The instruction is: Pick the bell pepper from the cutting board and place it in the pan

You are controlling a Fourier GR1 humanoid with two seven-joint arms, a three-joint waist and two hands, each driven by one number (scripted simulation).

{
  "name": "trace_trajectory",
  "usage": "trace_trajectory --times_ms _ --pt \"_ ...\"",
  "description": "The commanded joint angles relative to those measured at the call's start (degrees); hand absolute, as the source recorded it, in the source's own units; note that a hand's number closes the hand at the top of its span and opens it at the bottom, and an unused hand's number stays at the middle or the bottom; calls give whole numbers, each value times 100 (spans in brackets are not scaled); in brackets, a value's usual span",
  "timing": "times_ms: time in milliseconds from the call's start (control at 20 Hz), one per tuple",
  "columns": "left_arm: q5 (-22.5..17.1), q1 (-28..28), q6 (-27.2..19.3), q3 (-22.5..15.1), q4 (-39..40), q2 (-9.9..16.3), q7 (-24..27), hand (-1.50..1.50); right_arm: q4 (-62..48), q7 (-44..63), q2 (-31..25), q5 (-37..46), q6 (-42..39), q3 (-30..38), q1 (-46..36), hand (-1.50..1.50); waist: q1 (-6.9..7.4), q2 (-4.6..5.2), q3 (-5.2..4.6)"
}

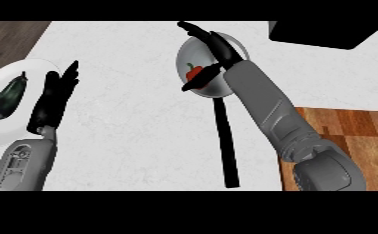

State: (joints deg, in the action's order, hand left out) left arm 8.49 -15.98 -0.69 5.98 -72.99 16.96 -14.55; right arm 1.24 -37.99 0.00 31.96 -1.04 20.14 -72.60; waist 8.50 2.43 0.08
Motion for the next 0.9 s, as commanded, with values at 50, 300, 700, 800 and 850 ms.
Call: trace_trajectory --times_ms 50,300,700,800,850 --pt "-23 134 -27 134 121 66 79 0 132 215 0 -359 154 323 -15 -150 -219 -22 -6" --pt "31 117 -119 166 30 89 13 0 346 623 -805 -541 -357 508 -185 -150 -360 -25 -3" --pt "-60 373 -46 305 36 180 252 0 404 515 -2258 -728 -1762 695 115 -150 -346 12 7" --pt "-61 372 -39 146 -76 -12 227 0 452 413 -2469 -713 -1949 685 166 -150 -272 48 14" --pt "-109 322 66 276 -58 204 244 0 443 364 -2418 -727 -1893 700 279 -150 -260 43 13"
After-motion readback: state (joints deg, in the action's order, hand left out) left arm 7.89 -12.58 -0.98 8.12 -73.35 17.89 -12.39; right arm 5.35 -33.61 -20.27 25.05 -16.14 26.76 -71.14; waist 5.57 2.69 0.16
